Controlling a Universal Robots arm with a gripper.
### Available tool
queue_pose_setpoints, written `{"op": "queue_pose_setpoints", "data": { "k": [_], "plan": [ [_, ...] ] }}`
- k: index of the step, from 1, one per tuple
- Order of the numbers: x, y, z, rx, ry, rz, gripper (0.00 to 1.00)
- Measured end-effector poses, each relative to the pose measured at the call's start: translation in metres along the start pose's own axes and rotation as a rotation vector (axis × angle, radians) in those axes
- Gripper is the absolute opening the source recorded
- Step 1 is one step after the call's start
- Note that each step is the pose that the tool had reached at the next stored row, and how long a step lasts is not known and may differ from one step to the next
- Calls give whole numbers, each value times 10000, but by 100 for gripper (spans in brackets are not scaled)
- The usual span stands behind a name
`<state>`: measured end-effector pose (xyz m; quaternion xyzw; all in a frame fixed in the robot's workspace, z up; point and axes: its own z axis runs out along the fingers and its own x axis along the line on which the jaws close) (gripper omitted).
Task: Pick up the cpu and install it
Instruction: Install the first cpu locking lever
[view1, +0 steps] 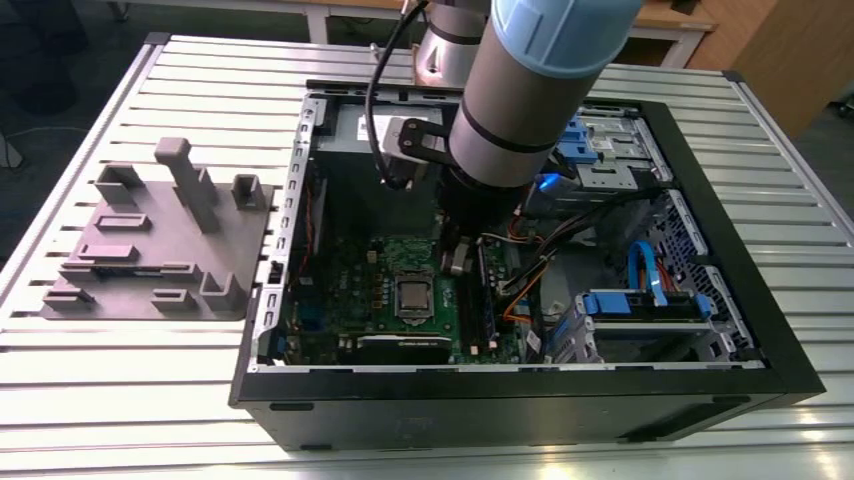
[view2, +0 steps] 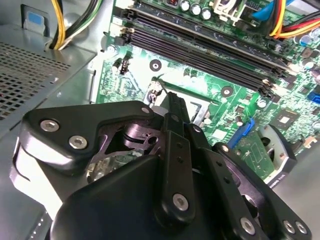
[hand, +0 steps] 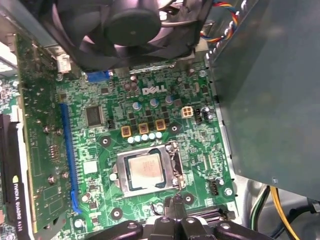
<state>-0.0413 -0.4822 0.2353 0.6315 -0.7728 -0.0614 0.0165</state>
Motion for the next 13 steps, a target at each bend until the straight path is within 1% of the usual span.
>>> {"op": "queue_pose_setpoints", "data": {
  "k": [3,5,10,13],
  "plan": [
    [18,-1,-1,53,6,-170,10],
    [36,-1,-1,74,11,-265,10],
    [70,-4,3,72,28,-409,10],
    [86,-9,20,64,42,-544,10]
  ]
}}
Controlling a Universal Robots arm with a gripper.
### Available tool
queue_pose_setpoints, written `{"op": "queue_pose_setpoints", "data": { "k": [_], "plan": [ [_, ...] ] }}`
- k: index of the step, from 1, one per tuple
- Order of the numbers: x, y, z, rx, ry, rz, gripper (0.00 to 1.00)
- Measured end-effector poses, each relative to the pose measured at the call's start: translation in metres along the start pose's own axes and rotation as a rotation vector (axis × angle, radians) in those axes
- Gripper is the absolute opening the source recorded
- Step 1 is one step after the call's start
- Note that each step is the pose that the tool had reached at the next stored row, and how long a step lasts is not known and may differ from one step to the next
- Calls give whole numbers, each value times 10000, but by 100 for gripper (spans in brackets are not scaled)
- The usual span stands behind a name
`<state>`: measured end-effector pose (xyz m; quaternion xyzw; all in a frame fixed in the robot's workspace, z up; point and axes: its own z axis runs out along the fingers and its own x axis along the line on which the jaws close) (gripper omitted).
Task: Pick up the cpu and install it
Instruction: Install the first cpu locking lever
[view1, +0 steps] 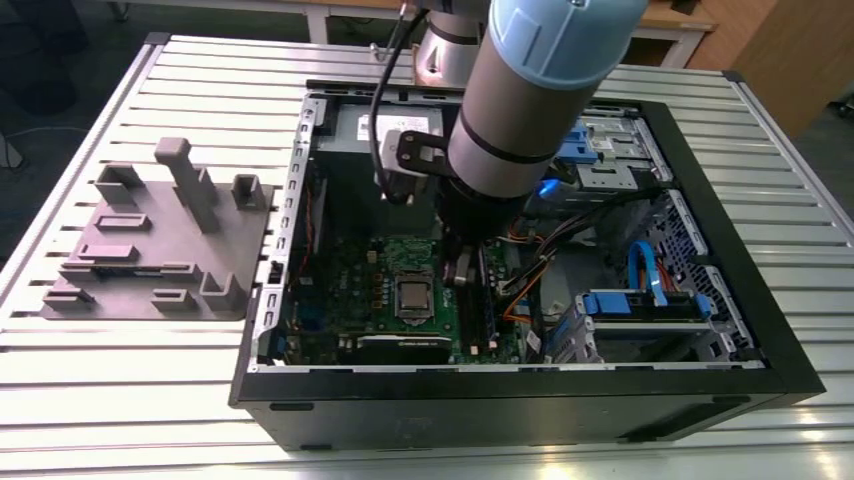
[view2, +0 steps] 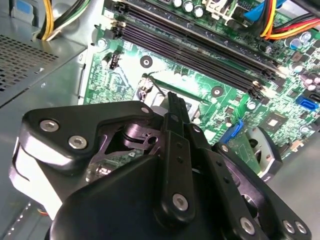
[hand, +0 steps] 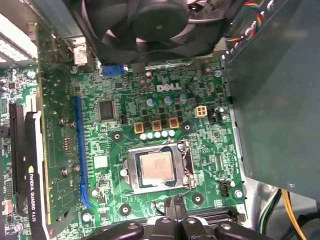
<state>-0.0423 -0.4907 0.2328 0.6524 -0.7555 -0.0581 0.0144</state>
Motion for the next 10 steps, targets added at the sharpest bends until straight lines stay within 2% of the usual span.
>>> {"op": "queue_pose_setpoints", "data": {
  "k": [10],
  "plan": [
    [64,-10,39,-24,49,-439,10]
  ]
}}
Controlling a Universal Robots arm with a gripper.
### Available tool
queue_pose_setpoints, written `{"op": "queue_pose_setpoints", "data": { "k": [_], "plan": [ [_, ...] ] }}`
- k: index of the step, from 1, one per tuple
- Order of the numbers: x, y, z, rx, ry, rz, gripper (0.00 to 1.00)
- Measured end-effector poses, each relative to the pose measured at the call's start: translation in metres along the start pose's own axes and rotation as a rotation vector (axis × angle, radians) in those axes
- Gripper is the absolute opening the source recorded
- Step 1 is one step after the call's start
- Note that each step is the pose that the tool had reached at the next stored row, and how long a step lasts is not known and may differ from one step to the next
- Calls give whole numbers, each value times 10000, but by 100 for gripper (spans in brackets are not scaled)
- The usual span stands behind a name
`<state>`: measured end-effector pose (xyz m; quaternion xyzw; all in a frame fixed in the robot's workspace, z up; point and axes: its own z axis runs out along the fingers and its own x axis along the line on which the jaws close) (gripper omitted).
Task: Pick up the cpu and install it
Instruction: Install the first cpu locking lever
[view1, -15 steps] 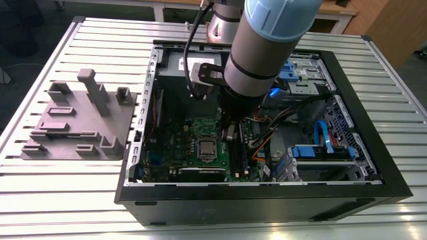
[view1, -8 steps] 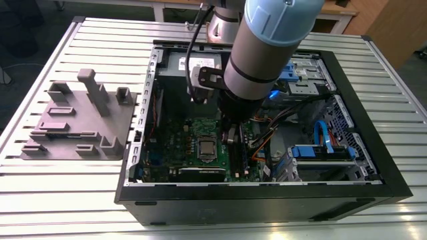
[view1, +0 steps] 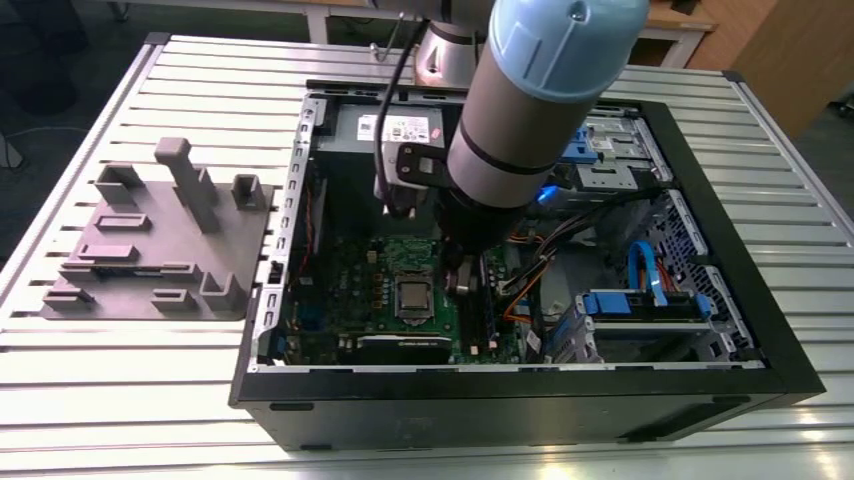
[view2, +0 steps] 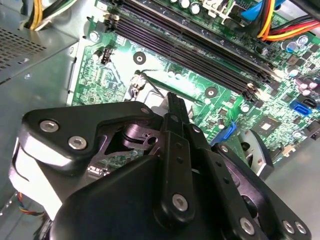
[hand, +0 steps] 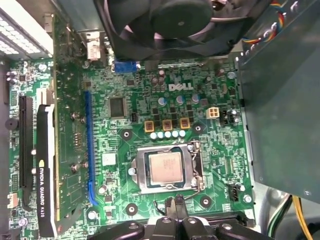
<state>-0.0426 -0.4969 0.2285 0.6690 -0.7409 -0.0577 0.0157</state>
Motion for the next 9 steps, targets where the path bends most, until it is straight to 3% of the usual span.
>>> {"op": "queue_pose_setpoints", "data": {
  "k": [9],
  "plan": [
    [54,-10,78,-2,42,-82,10]
  ]
}}
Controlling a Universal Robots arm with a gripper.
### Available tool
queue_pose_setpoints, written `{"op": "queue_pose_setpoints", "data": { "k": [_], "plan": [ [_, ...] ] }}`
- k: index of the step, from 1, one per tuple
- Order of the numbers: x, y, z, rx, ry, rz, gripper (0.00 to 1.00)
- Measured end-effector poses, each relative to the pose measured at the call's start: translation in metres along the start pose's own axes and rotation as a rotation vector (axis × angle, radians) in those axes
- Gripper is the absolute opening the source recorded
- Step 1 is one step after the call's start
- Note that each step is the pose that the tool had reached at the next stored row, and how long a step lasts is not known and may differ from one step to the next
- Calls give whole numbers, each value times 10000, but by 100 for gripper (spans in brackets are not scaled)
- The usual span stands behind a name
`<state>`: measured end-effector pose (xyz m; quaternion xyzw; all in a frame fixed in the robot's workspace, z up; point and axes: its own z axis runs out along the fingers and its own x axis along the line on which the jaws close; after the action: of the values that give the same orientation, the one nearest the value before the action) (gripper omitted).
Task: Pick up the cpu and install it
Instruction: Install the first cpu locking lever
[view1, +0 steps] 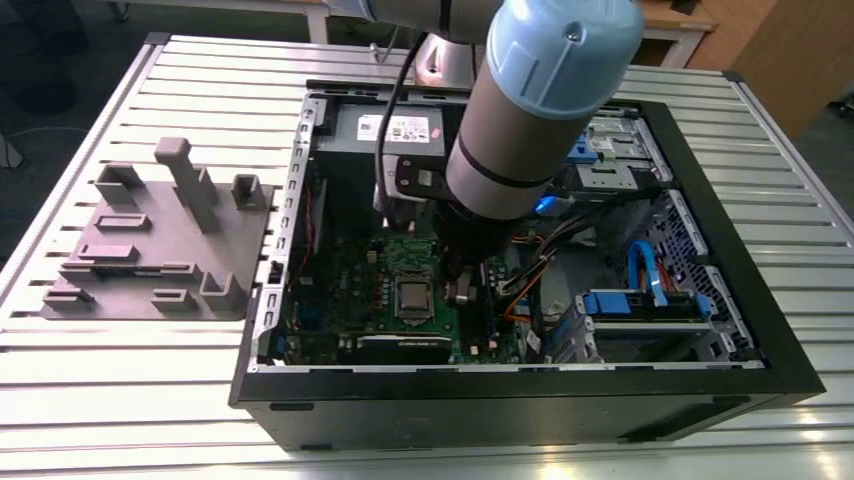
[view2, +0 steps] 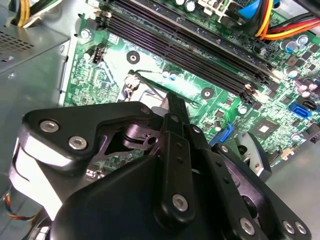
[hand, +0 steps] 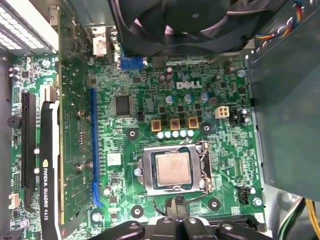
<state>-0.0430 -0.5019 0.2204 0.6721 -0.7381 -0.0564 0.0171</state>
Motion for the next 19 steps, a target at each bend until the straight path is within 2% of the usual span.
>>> {"op": "queue_pose_setpoints", "data": {
  "k": [5,10,19],
  "plan": [
    [18,-4,43,0,22,-51,10],
    [42,-5,59,-2,57,-127,10],
    [82,-11,110,0,143,-222,10]
  ]
}}
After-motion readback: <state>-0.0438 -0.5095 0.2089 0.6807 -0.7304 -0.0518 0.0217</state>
